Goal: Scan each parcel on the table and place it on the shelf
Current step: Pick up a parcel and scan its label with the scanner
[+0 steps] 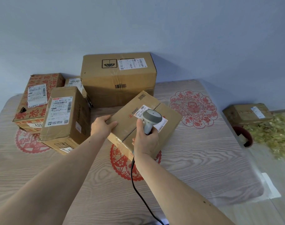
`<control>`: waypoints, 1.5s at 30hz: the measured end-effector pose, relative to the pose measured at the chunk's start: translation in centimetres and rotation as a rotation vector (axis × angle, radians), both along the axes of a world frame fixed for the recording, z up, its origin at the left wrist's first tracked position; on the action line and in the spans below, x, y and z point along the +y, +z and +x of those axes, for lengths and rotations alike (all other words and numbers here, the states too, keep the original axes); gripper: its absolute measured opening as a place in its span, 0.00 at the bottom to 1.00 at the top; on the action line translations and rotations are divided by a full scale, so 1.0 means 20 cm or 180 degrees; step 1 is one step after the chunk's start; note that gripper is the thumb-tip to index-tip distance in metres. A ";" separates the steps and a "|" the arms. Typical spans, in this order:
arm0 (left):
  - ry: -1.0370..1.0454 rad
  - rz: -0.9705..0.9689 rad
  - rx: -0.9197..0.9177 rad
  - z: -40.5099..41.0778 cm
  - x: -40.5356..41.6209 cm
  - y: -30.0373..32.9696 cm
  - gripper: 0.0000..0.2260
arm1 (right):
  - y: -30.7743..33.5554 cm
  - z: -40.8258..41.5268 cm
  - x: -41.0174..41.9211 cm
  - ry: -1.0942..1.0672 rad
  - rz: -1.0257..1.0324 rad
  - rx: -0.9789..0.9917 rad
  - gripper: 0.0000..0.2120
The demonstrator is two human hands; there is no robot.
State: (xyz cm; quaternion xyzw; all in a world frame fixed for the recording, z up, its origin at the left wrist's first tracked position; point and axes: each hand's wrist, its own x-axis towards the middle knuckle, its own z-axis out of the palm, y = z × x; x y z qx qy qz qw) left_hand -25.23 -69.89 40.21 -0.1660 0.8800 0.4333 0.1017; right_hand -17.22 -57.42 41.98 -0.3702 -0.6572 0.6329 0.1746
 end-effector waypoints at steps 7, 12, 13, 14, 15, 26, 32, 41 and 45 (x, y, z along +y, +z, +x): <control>0.0543 -0.0186 -0.0247 -0.04 0.04 -0.02 0.30 | -0.02 0.03 0.23 0.0065 0.0281 0.0153 0.23; 0.1027 -0.0063 -0.0255 -0.08 0.10 -0.03 0.30 | -0.04 0.07 0.44 0.0172 0.0514 0.0171 0.15; 0.1146 -0.0012 -0.0255 -0.08 0.11 -0.03 0.30 | -0.05 0.08 0.50 0.0176 0.0585 0.0154 0.13; 0.1253 0.0052 -0.0238 -0.09 0.12 -0.04 0.30 | -0.05 0.08 0.55 0.0151 0.0645 0.0129 0.12; 0.1343 0.0112 -0.0203 -0.08 0.13 -0.04 0.29 | -0.06 0.09 0.60 0.0104 0.0690 0.0099 0.11; 0.1626 0.0599 -0.0130 -0.01 0.31 -0.14 0.44 | -0.39 0.03 1.03 0.0119 0.0947 -0.1013 0.17; 0.1669 0.0551 -0.0197 -0.03 0.30 -0.18 0.46 | -0.54 -0.03 1.09 0.0411 0.1093 -0.1283 0.19; 0.1709 0.0569 -0.0107 -0.01 0.31 -0.20 0.46 | -0.60 -0.03 1.13 0.0642 0.1204 -0.1740 0.27; 0.1648 0.0634 -0.0156 -0.01 0.31 -0.19 0.44 | -0.56 -0.04 1.11 0.0594 0.1216 -0.1941 0.36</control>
